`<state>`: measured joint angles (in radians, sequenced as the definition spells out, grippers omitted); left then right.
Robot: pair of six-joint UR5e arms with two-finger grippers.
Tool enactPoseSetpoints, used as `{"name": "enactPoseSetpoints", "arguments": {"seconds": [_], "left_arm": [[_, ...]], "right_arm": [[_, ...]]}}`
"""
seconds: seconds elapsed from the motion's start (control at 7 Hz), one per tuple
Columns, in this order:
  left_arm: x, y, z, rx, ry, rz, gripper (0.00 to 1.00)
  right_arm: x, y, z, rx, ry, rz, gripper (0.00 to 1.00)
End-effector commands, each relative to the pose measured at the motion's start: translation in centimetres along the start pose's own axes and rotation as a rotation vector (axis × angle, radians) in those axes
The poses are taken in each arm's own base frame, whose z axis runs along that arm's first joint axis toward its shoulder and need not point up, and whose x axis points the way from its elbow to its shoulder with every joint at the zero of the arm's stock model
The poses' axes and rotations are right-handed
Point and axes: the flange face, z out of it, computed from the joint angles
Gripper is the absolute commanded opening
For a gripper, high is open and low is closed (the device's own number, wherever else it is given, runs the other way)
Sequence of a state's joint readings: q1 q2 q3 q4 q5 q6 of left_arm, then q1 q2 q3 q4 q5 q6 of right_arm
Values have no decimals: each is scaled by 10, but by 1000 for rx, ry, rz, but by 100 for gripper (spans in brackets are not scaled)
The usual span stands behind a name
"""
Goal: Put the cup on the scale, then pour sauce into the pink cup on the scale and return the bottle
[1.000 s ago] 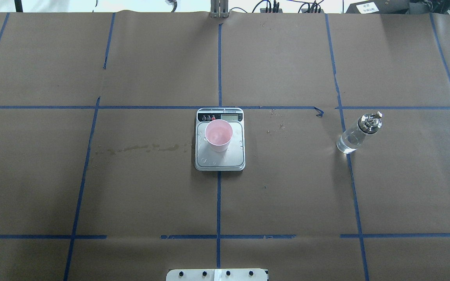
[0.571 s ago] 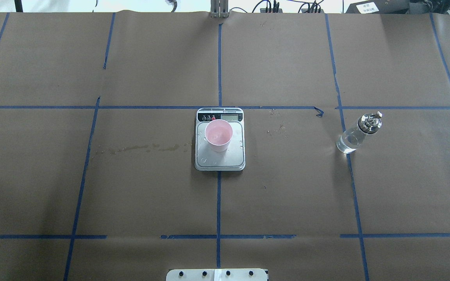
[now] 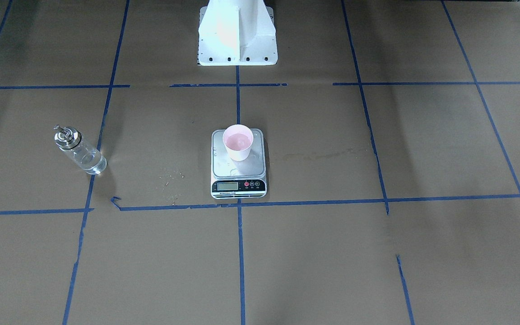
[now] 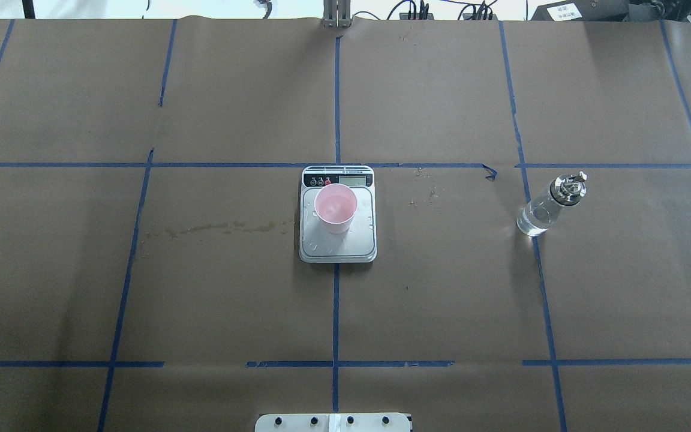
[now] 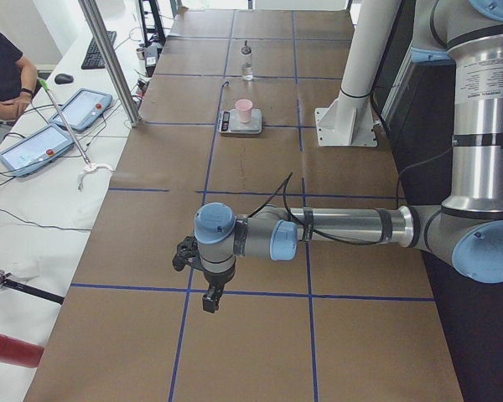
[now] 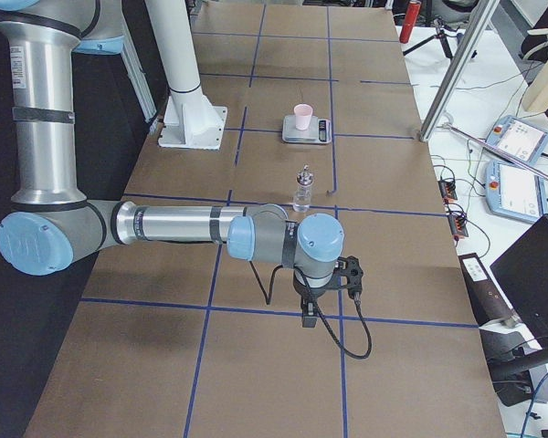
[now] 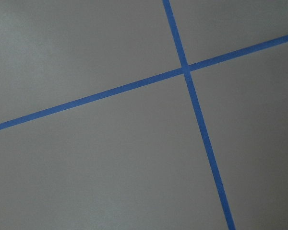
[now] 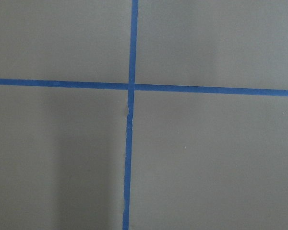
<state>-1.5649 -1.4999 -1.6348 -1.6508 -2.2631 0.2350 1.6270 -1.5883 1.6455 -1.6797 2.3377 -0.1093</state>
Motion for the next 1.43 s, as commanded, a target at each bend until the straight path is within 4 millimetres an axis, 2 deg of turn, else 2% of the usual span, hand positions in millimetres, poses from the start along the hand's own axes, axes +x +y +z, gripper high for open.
{"name": "enactPoseSetpoints", "arguments": {"seconds": [0.0, 0.57, 0.71, 1.0, 1.29], "left_arm": [[2, -3, -3, 3, -3, 2, 100], [1, -7, -3, 4, -6, 3, 100], [0, -5, -2, 1, -2, -2, 100], [4, -8, -7, 14, -1, -148, 100], [6, -11, -10, 32, -1, -185, 100]], "right_arm": [[-8, -6, 4, -9, 0, -10, 100], [-13, -11, 7, 10, 6, -35, 100], [-3, -14, 16, 39, 9, -6, 100], [-1, -16, 19, 67, 6, 49, 100], [-1, -16, 19, 68, 8, 53, 100]]}}
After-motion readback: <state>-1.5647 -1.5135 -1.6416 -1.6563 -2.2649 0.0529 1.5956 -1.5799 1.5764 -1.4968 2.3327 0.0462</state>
